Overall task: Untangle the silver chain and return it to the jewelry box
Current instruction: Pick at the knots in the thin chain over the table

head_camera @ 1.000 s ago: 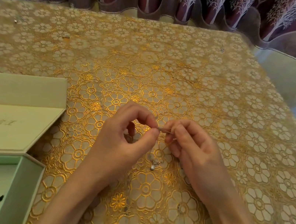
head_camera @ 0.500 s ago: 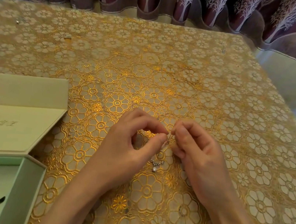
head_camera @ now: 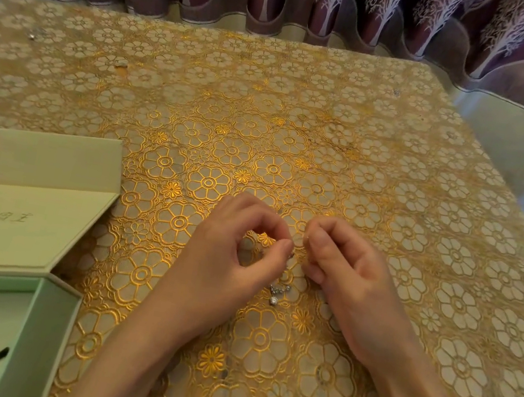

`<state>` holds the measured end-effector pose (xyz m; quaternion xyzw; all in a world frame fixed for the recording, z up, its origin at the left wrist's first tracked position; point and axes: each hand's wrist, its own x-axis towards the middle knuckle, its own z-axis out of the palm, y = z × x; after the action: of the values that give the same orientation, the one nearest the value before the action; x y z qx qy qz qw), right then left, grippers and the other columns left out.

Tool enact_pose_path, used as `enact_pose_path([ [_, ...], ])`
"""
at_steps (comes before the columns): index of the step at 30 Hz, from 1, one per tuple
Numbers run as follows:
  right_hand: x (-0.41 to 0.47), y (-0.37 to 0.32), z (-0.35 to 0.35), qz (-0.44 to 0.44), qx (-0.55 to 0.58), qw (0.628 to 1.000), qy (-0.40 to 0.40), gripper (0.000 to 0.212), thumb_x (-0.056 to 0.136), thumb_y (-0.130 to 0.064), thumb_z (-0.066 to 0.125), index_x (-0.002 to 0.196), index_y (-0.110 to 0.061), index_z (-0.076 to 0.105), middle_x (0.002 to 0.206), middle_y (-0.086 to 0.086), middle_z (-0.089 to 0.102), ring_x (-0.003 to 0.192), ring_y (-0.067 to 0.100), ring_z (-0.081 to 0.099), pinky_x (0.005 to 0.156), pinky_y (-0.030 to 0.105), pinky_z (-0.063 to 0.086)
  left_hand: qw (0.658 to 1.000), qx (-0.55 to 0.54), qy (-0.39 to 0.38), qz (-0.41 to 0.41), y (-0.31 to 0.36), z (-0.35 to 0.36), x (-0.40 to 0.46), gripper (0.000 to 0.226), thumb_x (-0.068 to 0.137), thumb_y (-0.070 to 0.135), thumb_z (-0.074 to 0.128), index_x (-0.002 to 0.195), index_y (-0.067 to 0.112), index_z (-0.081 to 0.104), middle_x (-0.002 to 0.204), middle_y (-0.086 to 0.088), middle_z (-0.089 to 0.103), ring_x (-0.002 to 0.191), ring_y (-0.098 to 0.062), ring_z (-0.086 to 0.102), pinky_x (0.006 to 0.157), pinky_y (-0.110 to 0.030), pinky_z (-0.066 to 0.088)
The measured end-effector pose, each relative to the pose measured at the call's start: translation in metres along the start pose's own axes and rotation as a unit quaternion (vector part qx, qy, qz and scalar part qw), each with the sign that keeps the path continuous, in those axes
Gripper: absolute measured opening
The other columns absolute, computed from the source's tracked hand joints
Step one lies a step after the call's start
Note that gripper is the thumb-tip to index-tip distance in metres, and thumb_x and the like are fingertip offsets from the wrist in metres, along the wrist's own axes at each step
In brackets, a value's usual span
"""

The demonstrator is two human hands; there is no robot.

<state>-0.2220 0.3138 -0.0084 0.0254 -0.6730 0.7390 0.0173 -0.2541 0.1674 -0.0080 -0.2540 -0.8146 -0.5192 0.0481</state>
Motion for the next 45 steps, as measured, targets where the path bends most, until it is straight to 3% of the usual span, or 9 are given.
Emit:
enact_pose_path([
  [4,0.0,0.001,0.001,-0.002,0.025,1.0,0.007,0.011,0.079,-0.038,0.06,0.074,-0.029,0.062,0.07,-0.006,0.049,0.061,0.004,0.038,0.053,0.015,0.034,0.997,0.067,-0.011,0.028,-0.003,0.003,-0.001,0.009,0.08,0.03,0.052,0.08,0.023,0.057,0.087,0.011,0.052,0.083,0.002,0.045,0.074,-0.006,0.031],
  [9,0.0,-0.002,0.001,-0.004,0.061,0.998,0.009,0.01,0.082,-0.031,0.064,0.075,-0.023,0.061,0.071,-0.004,0.06,0.056,0.007,0.039,0.051,0.014,0.034,1.0,0.001,0.005,0.004,-0.002,0.0,0.002,0.006,0.079,0.031,0.054,0.075,0.027,0.055,0.082,0.013,0.053,0.065,0.009,0.045,0.063,-0.006,0.031],
  [17,0.0,-0.002,0.003,0.002,0.051,0.998,0.028,0.012,0.084,-0.023,0.051,0.075,-0.02,0.059,0.061,-0.007,0.051,0.051,0.004,0.037,0.048,0.012,0.032,0.987,-0.136,0.026,-0.083,0.008,-0.003,0.002,0.005,0.075,0.021,0.06,0.07,0.023,0.059,0.066,0.016,0.055,0.046,-0.003,0.036,0.046,-0.009,0.028],
  [21,0.0,-0.002,0.004,-0.014,0.047,0.999,0.021,0.012,0.086,-0.022,0.054,0.079,-0.016,0.062,0.067,0.007,0.048,0.052,0.006,0.034,0.047,0.014,0.029,0.981,-0.172,0.037,-0.084,0.008,-0.002,0.002,0.017,0.066,0.034,0.062,0.069,0.017,0.059,0.068,0.005,0.064,0.054,-0.021,0.044,0.048,-0.024,0.034],
  [24,-0.001,-0.006,0.004,-0.002,0.09,0.996,0.007,0.011,0.083,-0.028,0.061,0.077,-0.02,0.061,0.069,0.001,0.061,0.05,0.006,0.037,0.047,0.012,0.031,0.978,-0.185,0.038,-0.089,0.008,-0.002,0.002,0.02,0.064,0.034,0.058,0.069,0.014,0.056,0.069,0.0,0.068,0.054,-0.035,0.045,0.046,-0.032,0.031],
  [28,-0.001,-0.005,0.003,0.01,0.093,0.996,0.01,0.012,0.084,-0.025,0.063,0.073,-0.025,0.062,0.058,-0.003,0.056,0.047,0.006,0.037,0.046,0.012,0.031,0.967,-0.223,0.027,-0.119,0.011,-0.004,0.003,0.008,0.073,0.017,0.06,0.07,0.015,0.052,0.069,0.003,0.071,0.059,-0.018,0.052,0.051,-0.027,0.037],
  [32,-0.001,-0.005,0.004,0.001,0.084,0.996,0.013,0.013,0.075,-0.034,0.071,0.077,-0.022,0.065,0.059,-0.003,0.057,0.05,0.004,0.041,0.047,0.01,0.035,0.956,-0.266,0.028,-0.121,0.016,-0.006,0.004,0.018,0.085,-0.001,0.059,0.073,0.01,0.052,0.062,0.004,0.068,0.05,0.001,0.051,0.049,-0.01,0.037],
  [37,-0.002,-0.008,0.007,-0.013,0.019,1.0,0.014,0.01,0.076,-0.014,0.059,0.084,-0.013,0.063,0.06,-0.011,0.058,0.05,-0.003,0.048,0.049,0.007,0.035,0.955,-0.275,0.019,-0.111,0.014,-0.005,0.003,0.002,0.077,0.013,0.058,0.077,0.013,0.056,0.061,0.006,0.061,0.053,0.002,0.05,0.05,-0.01,0.038],
  [45,0.001,-0.005,0.008,-0.007,-0.036,0.997,0.072,0.016,0.083,-0.003,0.064,0.076,-0.017,0.064,0.055,-0.014,0.057,0.051,-0.004,0.047,0.051,0.008,0.036,0.948,-0.297,0.057,-0.101,0.017,-0.007,0.004,0.018,0.075,0.011,0.068,0.088,0.012,0.055,0.071,-0.005,0.065,0.06,0.0,0.059,0.06,-0.01,0.044],
])
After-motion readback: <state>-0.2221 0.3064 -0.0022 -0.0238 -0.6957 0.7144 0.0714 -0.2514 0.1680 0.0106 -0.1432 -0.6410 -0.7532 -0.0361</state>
